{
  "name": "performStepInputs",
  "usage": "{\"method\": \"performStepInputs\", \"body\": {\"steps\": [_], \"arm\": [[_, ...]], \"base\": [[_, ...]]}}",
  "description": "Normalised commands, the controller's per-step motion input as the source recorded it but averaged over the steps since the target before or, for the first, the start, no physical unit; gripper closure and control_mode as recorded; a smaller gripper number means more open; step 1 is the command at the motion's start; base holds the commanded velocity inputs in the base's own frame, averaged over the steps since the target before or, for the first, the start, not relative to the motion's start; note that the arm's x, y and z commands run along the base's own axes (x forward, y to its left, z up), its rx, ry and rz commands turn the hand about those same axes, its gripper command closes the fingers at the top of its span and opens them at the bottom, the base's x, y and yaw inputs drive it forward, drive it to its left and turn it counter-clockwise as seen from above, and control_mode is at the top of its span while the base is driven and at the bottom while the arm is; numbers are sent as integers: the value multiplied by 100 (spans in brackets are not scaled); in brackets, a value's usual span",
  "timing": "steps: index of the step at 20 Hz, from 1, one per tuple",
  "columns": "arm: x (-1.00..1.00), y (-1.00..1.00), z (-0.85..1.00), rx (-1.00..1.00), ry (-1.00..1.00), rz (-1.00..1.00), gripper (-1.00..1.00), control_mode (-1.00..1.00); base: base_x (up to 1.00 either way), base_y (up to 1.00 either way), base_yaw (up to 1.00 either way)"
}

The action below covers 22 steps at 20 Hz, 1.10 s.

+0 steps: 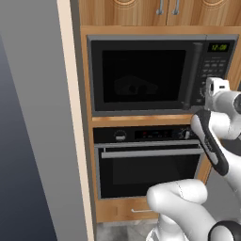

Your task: Place the tupperware containing the chicken drumstick and broccoli meal in the microwave. Close the microwave door and press the start button to reheat the meal.

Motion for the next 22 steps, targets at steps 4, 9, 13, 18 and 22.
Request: {"method": "performStepInputs", "body": {"steps": [4,9,13,18,22], "arm": [[-13,-48,0,1,1,0,100,-100],[1,-31,-12,1,0,0,100,-100],[9,-9,-32,7,-1,0,100,-100],[21,0,-14,11,0,0,100,-100],[26,-1,-4,12,0,2,100,-100]], "base": [[0,0,0],[0,0,0],[0,0,0],[0,0,0],[0,0,0]]}}
